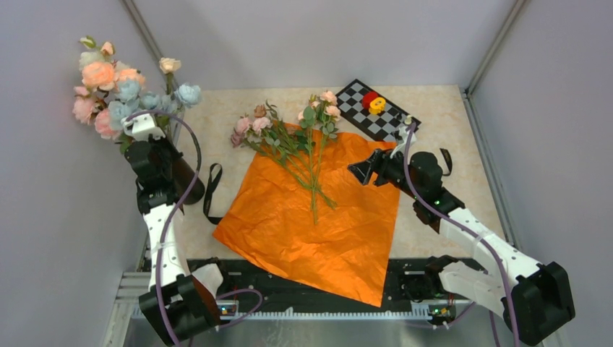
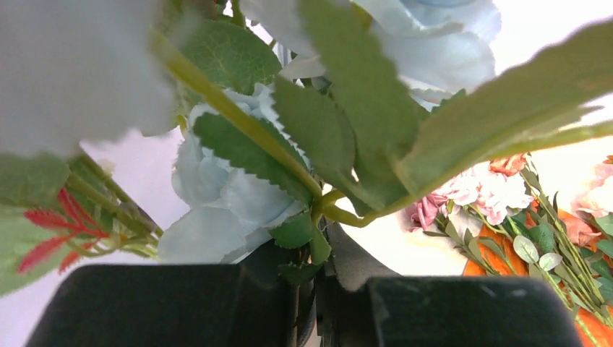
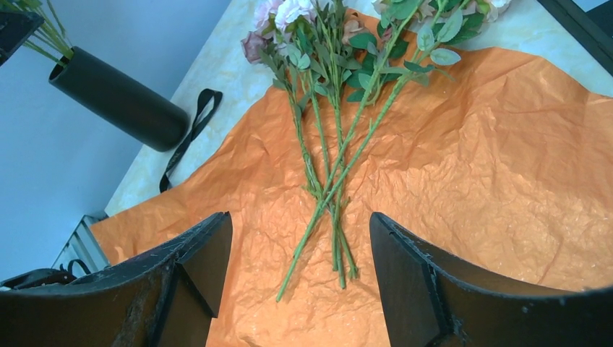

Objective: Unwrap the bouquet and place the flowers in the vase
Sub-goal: Insert the fake flower into the vase.

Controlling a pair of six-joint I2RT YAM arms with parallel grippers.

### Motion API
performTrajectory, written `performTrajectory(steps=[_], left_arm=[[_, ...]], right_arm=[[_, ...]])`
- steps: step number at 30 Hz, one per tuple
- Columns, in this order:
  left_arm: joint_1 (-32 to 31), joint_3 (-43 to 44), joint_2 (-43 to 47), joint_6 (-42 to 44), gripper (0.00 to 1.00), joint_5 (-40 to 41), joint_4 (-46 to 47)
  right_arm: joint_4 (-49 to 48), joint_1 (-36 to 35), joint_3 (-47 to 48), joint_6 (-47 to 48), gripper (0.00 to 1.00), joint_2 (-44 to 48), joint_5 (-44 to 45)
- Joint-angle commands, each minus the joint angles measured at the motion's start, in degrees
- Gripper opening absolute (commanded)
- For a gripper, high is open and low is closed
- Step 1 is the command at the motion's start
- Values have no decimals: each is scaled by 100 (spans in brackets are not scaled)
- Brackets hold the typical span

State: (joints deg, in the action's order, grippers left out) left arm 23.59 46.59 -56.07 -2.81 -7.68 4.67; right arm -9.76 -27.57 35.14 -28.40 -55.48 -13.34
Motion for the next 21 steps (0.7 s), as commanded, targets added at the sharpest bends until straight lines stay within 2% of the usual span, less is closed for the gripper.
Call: performTrajectory(steps=[1,8,11,16,21], left_arm=[[22,-33,-54,-8,12,-145,-45],[12,1,0,-38,14,-232,-225],[14,73,78,-89,23,-209,-331],[14,152,242,-168,44,-274,-442],[9,219,452,-304,55,-374,-731]], right_arm=[[-334,68,-23,-40,71,104,-95],[-321,68,-41,-29,71,129,-147],[-293,68,-33,-34,71,158,-152],[-266,68,-20,-31,71,186,-176],[-217,68,2,-16,71,187,-187]])
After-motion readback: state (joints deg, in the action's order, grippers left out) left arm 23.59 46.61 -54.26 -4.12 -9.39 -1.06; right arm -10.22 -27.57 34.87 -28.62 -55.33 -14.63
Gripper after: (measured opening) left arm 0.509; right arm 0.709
